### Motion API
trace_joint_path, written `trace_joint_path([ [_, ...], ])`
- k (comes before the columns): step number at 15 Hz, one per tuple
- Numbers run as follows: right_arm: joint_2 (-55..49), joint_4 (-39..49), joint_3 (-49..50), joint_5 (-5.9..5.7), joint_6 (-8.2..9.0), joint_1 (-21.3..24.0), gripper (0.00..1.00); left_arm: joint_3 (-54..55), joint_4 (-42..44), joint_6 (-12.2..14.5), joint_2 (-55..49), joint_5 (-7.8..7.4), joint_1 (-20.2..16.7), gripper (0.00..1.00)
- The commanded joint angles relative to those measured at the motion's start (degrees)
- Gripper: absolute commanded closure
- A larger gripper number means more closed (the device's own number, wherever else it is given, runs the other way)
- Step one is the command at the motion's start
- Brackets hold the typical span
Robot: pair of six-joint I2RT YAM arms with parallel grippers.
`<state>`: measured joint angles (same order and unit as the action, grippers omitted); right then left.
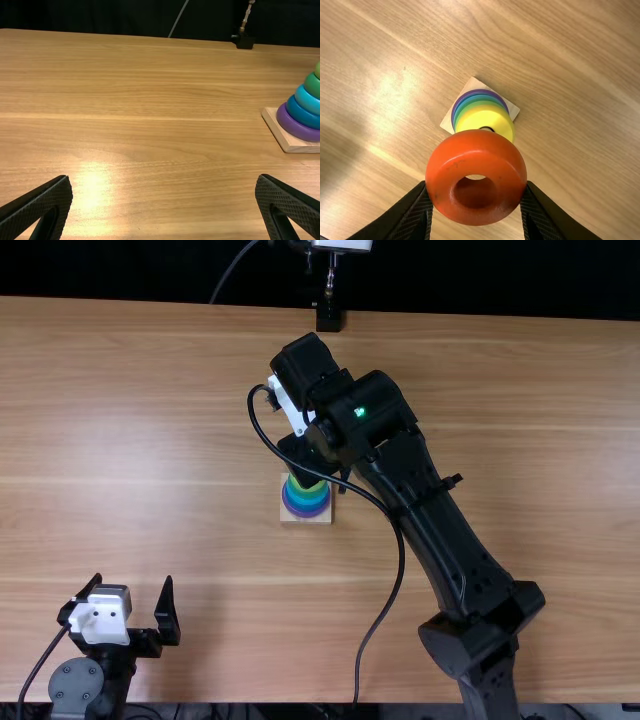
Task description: Build the Hanoi tower: stack the rings onto the peg from bottom to top in this color order: purple, dark blue, light blue, dark green, light green, yellow, orange.
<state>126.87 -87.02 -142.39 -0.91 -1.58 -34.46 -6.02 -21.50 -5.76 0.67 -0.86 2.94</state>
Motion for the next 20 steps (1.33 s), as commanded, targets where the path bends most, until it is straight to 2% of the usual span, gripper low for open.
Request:
trace_joint_path([
  [1, 0.84, -0.05, -0.87, 0.06, -0.52, 1.59, 1.00, 6.02, -4.55, 0.80, -0.67, -0.72, -0.30, 0.00],
  [20, 1.45, -0.05, -0.44, 0.27, 0.32, 1.67, 1.00, 6.02, -4.55, 0.80, -0.67, -0.72, -0.30, 0.00],
])
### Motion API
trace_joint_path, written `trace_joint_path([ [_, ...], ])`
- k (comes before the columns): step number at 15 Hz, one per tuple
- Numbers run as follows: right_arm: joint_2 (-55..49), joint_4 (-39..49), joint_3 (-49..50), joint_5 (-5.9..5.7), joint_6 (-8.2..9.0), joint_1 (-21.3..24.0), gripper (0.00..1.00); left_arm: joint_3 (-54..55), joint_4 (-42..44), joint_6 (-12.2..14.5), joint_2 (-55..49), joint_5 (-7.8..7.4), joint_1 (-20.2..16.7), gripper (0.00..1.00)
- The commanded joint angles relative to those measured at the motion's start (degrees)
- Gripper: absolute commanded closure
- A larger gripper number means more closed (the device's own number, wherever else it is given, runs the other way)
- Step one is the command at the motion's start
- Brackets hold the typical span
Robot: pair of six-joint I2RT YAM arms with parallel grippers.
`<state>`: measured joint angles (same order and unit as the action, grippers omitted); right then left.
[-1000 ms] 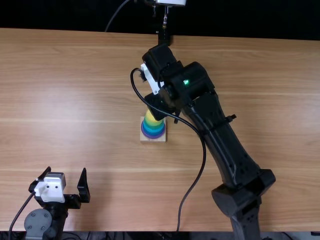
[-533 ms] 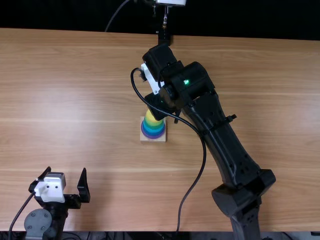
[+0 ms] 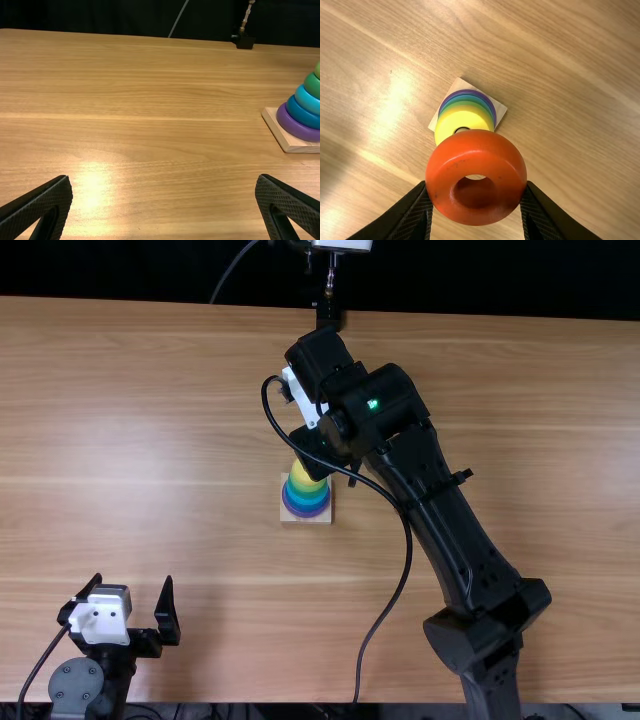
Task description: Build the Hanoi tower: stack the rings onto the peg from bottom to top in this color order: purple, dark blue, light blue, dark green, light green, yellow, orange.
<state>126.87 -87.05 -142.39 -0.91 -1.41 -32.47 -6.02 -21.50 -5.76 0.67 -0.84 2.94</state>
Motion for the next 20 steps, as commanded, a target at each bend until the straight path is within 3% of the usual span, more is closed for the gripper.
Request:
trace_joint_path([
  [1, 1.45, -0.13, -0.44, 0.27, 0.14, -0.31, 1.00, 6.02, -4.55, 0.80, -0.67, -0.74, -0.30, 0.00],
  [20, 2.86, -0.03, -0.17, 0.27, 0.25, -3.04, 1.00, 6.02, -4.55, 0.91, -0.67, -0.74, -0.30, 0.00],
])
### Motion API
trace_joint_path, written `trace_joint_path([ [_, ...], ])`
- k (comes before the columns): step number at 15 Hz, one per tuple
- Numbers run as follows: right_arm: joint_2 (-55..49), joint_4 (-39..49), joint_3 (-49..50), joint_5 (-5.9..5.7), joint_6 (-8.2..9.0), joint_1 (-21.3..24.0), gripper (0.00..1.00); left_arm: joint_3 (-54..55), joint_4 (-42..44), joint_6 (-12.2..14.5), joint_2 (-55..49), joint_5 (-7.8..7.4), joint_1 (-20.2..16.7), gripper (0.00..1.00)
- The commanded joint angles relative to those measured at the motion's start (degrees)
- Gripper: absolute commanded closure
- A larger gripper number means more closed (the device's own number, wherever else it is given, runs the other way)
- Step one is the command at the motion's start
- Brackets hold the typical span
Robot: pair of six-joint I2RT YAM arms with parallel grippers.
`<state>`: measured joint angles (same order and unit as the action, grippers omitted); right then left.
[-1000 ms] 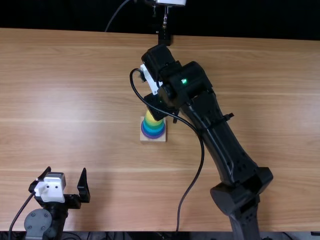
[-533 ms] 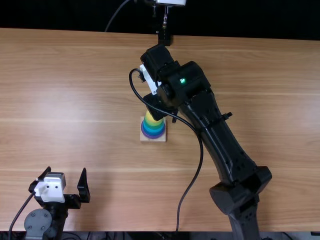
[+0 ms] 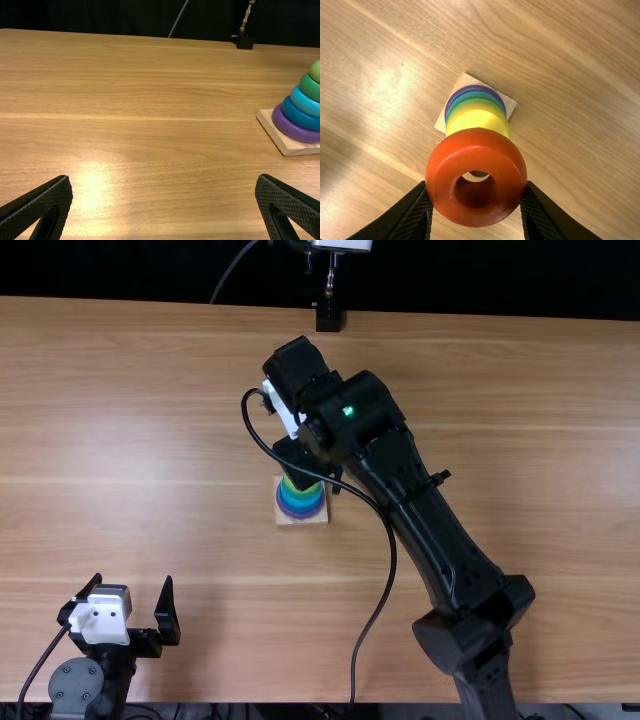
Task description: Build the Hanoi tower: stack the rings onto the peg from bottom to top in this color order: purple, dark blue, light blue, dark green, light green, yellow, orange.
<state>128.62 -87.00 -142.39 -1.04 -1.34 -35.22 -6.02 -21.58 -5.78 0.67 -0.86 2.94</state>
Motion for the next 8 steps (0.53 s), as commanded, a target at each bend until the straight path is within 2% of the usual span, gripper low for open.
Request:
trace_joint_path([
  [1, 1.20, -0.07, -0.08, 0.30, 0.18, -0.11, 1.00, 6.02, -4.47, 0.82, -0.67, -0.72, -0.30, 0.00],
  [8, 1.46, 0.14, 4.22, -0.12, -0.13, 0.24, 1.00, 6.02, -4.47, 0.93, -0.67, -0.72, -0.30, 0.00],
])
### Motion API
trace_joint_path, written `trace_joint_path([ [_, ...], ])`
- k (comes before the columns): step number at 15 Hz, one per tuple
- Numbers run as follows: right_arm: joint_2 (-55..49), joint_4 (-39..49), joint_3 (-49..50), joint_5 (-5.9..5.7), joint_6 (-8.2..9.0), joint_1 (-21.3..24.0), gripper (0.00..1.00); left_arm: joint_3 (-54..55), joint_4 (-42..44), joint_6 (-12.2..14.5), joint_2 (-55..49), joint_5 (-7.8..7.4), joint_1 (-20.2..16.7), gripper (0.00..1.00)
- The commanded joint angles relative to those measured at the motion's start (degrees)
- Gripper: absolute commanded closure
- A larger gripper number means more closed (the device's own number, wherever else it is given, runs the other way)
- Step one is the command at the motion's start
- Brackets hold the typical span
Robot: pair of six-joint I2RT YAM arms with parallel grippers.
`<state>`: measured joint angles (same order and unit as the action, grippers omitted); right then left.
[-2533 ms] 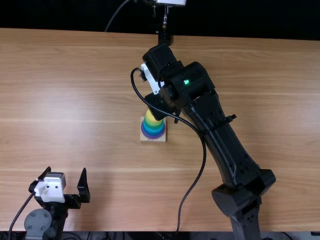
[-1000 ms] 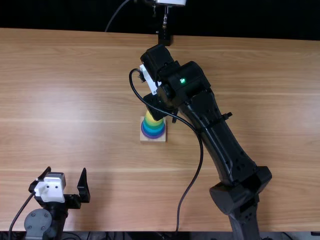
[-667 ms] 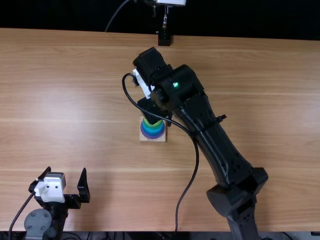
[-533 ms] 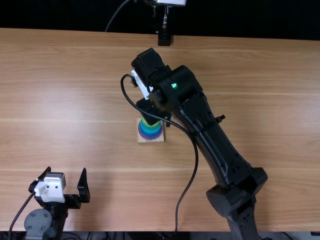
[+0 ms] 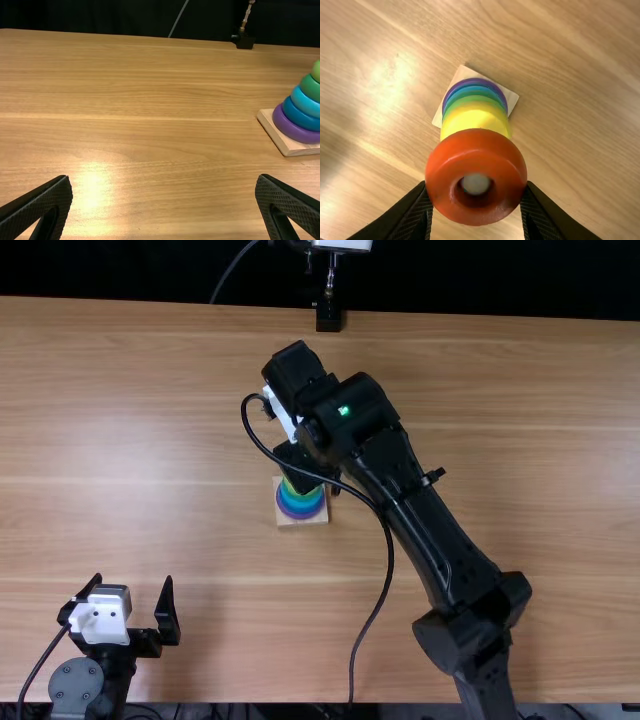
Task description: Build the Hanoi tower: stack the rings onto the peg from bottom to top in this color order: purple, dark blue, light blue, dark green, light green, yellow, orange.
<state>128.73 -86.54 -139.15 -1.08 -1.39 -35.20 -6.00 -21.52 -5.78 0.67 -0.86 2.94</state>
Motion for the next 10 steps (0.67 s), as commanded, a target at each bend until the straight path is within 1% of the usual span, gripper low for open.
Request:
trace_joint_path([
  [1, 1.35, -0.21, 1.52, -0.08, -0.09, 0.31, 1.00, 6.00, -4.53, 0.82, -0.67, -0.72, -0.30, 0.00],
  [3, 1.70, 0.00, 1.52, -0.18, -0.09, 0.31, 1.00, 6.00, -4.53, 0.93, -0.67, -0.72, -0.30, 0.00],
  [4, 2.32, 0.42, 1.08, -0.08, 0.23, 0.31, 0.99, 6.00, -4.53, 0.82, -0.67, -0.72, -0.30, 0.00],
  [5, 2.49, 0.31, 0.81, -0.18, 0.65, 0.22, 0.38, 6.00, -4.53, 0.93, -0.67, -0.72, -0.30, 0.00],
  [6, 2.41, 0.21, 1.34, -0.71, 0.54, 0.22, 0.00, 6.00, -4.53, 0.93, -0.67, -0.72, -0.30, 0.00],
  [8, 2.32, 0.42, 1.87, -3.56, 0.33, 0.31, 0.00, 6.00, -4.53, 0.82, -0.67, -0.72, -0.30, 0.00],
  [9, 1.97, 0.42, 1.87, -4.19, 0.23, 0.31, 0.00, 6.00, -4.53, 0.82, -0.67, -0.72, -0.30, 0.00],
  [10, 1.70, 0.95, 1.25, -4.19, 0.23, 0.22, 0.00, 6.00, -4.53, 0.82, -0.67, -0.72, -0.30, 0.00],
])
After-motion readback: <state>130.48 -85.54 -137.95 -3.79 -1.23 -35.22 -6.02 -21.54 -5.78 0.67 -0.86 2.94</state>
